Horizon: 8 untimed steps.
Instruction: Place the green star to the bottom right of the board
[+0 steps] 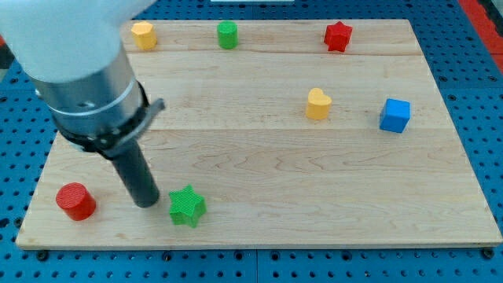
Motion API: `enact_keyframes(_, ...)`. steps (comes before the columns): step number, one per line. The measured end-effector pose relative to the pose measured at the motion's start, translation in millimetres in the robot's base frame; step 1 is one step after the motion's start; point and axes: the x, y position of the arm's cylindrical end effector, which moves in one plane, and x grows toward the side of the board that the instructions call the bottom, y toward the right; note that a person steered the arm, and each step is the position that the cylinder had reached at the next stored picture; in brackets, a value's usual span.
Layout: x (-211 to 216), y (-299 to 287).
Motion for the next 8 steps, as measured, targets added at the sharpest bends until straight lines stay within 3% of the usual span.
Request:
enact_keyframes(2, 14, 145)
enact_keyframes(3, 14, 164)
enact_keyframes(5, 13, 182)
enact_keyframes(7, 46, 133)
enact_keyframes(8, 52, 138)
